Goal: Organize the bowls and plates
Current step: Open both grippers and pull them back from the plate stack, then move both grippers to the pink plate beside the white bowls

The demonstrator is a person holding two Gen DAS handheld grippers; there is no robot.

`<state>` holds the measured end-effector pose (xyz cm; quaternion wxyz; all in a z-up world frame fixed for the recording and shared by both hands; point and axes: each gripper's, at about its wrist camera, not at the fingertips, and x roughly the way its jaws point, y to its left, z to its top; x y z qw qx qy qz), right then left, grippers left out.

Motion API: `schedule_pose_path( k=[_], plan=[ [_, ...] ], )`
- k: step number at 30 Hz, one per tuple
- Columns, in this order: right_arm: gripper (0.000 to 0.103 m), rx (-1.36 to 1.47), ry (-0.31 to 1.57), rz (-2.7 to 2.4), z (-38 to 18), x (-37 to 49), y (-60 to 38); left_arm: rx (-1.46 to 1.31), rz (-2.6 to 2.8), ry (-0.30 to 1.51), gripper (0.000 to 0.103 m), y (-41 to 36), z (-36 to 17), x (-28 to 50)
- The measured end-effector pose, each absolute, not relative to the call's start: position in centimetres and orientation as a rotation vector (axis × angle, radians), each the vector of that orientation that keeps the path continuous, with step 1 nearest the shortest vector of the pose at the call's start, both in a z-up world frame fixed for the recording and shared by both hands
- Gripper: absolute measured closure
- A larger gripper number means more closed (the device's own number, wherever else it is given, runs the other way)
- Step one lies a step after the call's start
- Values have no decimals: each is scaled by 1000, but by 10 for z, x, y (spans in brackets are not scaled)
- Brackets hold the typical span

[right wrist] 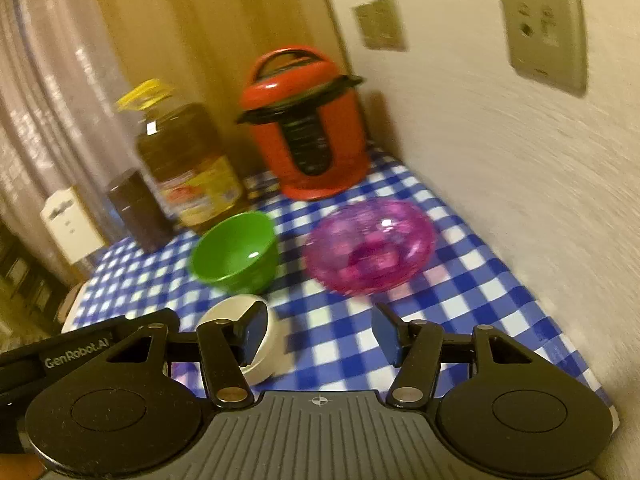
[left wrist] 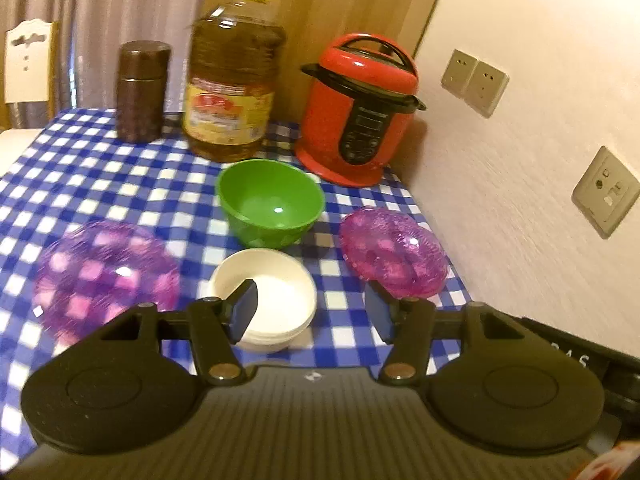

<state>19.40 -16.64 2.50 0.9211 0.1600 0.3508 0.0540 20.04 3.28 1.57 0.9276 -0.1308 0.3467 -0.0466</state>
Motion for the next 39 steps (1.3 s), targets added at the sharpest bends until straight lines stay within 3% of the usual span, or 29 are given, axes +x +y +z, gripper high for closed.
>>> schedule_pose_path(
  k=[17,39],
  plan=[
    [45,214,762,332,37,160,-70,-331,150,693,40,139,19,114],
    [45,214,846,430,-20,206,-2,-430,236,753,40,202,-36,128]
  ],
)
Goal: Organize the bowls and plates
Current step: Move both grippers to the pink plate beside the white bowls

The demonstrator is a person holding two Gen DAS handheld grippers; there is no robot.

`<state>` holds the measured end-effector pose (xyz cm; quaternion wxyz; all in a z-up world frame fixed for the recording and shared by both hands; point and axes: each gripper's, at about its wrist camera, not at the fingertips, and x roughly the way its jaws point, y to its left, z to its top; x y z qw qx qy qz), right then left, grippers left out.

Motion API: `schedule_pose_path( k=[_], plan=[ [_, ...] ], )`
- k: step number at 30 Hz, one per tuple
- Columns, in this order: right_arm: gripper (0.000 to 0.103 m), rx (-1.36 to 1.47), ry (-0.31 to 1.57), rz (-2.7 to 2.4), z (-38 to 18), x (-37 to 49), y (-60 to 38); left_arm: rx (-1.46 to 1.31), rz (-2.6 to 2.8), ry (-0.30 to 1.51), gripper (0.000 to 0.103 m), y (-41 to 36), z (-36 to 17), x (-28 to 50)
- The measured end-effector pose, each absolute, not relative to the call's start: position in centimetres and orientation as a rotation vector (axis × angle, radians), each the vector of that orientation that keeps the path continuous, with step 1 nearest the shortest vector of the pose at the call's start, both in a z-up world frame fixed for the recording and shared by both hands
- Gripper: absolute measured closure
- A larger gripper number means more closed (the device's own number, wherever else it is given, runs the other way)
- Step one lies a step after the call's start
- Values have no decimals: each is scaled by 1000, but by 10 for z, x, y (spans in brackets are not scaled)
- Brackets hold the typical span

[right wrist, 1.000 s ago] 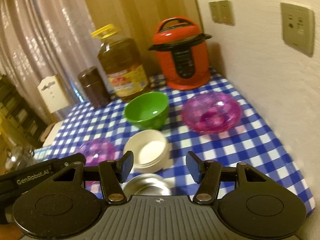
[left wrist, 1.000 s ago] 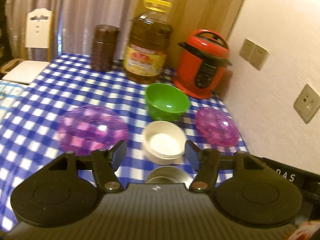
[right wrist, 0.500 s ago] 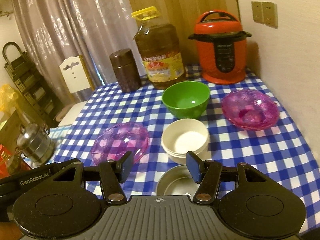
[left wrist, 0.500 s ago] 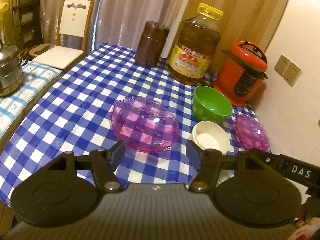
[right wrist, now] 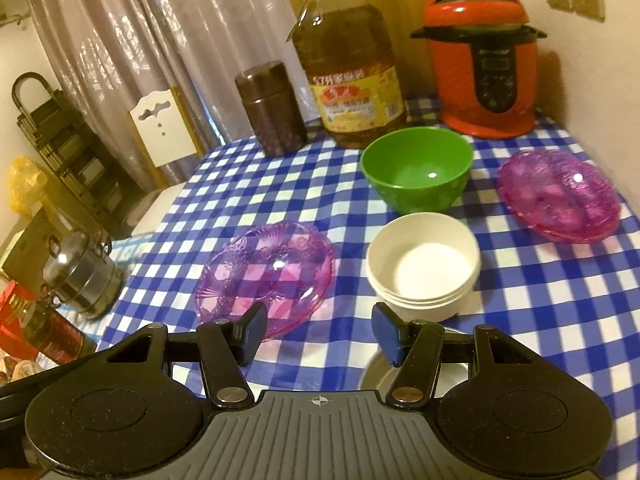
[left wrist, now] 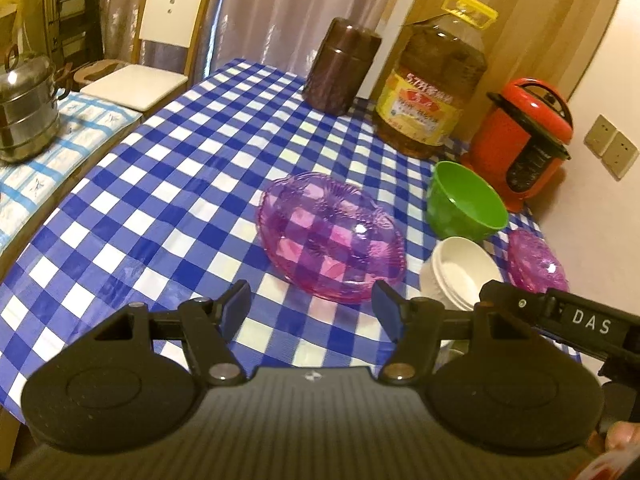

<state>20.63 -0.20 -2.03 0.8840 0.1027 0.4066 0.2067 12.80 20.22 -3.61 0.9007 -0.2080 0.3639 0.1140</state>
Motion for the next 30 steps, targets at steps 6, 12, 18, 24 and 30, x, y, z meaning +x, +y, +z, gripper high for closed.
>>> schedule_pose_path(
  k=[6,12,18,24,30],
  plan=[
    [45,199,871,443,-41,224,14,-440,244,782,40,216,-55,146],
    [45,201,909,429,-58,242,24,-446,241,809,40,225,-75,165],
    [45,216,941,389,-72,258,28,-441,244,825,41,230,-86,181],
    [45,229,958,353,-79,269,34,-439,245,825,46,236,-95,196],
    [45,210,968,352,-88,276,44,-470,241,825,51,246,-108,209]
  ],
)
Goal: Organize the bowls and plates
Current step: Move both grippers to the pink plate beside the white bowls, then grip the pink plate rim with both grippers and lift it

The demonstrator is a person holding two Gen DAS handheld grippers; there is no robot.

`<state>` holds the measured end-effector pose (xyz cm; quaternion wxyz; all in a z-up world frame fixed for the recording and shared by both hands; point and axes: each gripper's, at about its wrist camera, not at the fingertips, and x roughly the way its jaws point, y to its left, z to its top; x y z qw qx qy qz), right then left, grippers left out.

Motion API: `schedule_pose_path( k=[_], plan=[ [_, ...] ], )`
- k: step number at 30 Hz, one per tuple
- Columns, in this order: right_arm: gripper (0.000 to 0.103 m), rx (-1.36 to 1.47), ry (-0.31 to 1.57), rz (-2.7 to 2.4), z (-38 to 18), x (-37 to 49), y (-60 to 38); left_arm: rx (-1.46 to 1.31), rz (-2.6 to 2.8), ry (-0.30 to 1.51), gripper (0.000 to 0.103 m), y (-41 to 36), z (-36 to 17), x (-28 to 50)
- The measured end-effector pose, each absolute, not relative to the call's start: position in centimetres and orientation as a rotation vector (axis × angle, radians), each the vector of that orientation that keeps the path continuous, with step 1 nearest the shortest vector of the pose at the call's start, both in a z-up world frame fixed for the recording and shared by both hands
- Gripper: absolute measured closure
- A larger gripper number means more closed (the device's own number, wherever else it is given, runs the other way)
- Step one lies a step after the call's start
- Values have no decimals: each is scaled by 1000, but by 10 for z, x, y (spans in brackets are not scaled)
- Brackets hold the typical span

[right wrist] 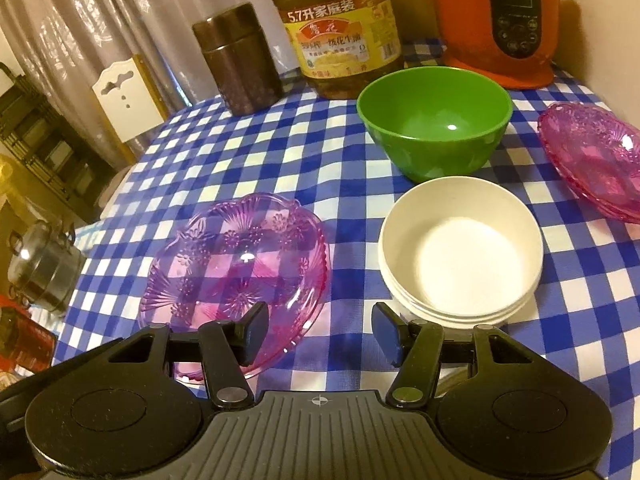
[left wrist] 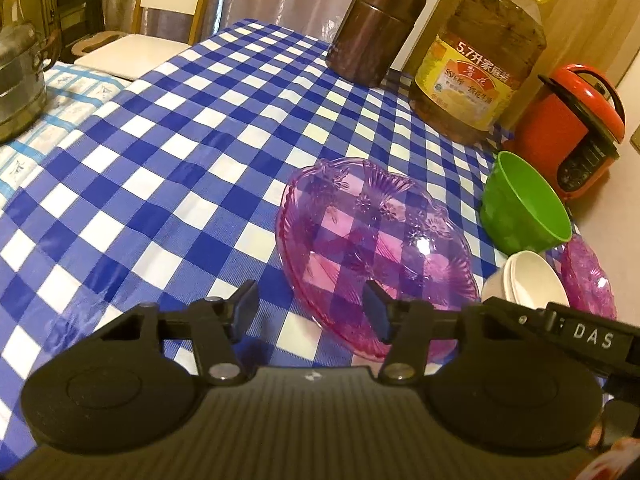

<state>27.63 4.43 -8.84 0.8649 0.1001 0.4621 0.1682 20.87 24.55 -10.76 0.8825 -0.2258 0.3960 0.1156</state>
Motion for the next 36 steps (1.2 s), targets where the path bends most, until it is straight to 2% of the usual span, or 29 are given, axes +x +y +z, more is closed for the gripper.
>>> schedule_pose_path(
  k=[13,17,21,26,29,32,36],
  plan=[
    [46,162,1010,352,-107,292,61,-455,257,832,75,253,-125,223],
    [54,155,1020,351,-112,296,64,-444,263,824,85,254,-125,225],
    [60,147,1026,352,-115,300,66,-445,261,816,91,256,-125,226],
    [65,127,1041,357,-119,302,70,-428,261,810,92,254,-125,227],
    [72,126,1049,363,-121,302,70,-429,259,808,92,254,-125,227],
    [84,125,1046,376,-120,301,71,-427,255,807,92,253,-125,226],
    [86,134,1042,384,-118,298,70,-424,254,801,91,251,-121,222]
  ],
)
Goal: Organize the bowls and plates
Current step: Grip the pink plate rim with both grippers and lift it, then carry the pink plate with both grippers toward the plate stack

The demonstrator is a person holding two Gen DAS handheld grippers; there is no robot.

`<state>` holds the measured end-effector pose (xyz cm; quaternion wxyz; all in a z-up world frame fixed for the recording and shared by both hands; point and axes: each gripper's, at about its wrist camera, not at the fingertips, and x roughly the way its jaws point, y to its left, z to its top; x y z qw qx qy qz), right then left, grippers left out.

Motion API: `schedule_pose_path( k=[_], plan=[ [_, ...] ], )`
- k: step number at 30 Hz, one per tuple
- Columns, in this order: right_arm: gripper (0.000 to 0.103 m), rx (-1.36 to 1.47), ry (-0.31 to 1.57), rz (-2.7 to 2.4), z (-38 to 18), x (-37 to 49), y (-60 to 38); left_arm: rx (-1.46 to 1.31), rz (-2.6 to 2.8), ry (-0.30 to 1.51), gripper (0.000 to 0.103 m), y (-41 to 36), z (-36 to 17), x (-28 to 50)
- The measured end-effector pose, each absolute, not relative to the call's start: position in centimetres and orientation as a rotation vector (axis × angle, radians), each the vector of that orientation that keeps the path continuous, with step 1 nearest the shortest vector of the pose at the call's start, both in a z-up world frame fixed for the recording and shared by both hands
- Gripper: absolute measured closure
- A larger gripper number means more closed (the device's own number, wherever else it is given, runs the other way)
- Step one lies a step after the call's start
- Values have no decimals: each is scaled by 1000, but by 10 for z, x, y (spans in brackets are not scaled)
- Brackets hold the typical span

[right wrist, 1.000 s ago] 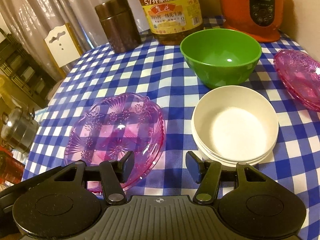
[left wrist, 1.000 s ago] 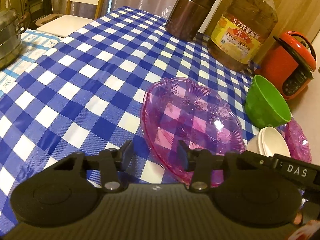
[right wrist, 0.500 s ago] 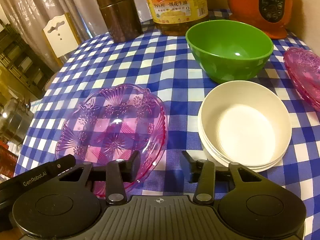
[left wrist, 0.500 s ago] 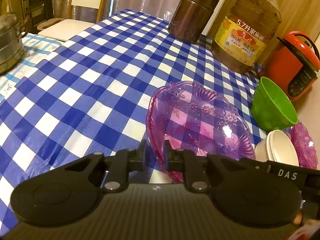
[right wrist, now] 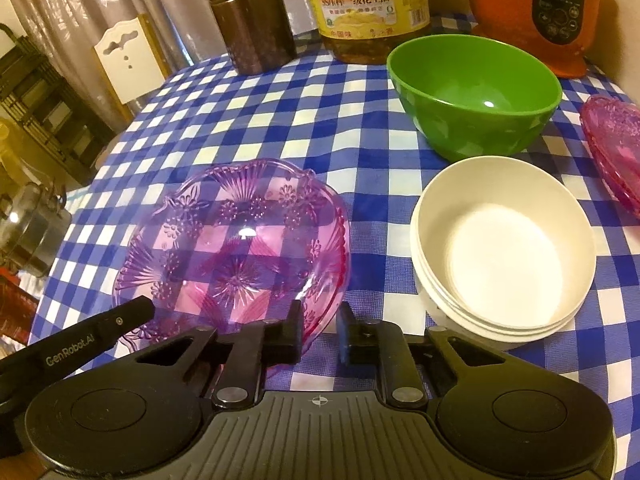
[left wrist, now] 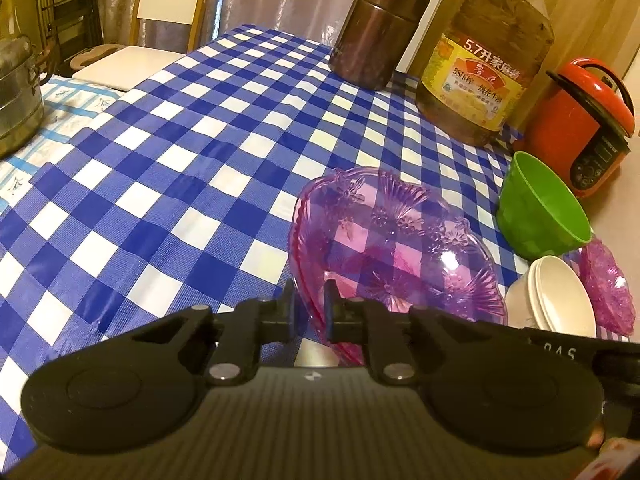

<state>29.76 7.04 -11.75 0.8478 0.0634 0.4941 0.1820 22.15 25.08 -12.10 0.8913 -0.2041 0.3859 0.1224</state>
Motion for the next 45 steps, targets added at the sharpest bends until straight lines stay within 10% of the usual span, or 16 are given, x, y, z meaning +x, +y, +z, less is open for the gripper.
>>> schedule_pose_path(
  k=[45],
  plan=[
    [88,346,762,101,11,241,-201,-249,-172,706,91,-1,1,257]
  ],
)
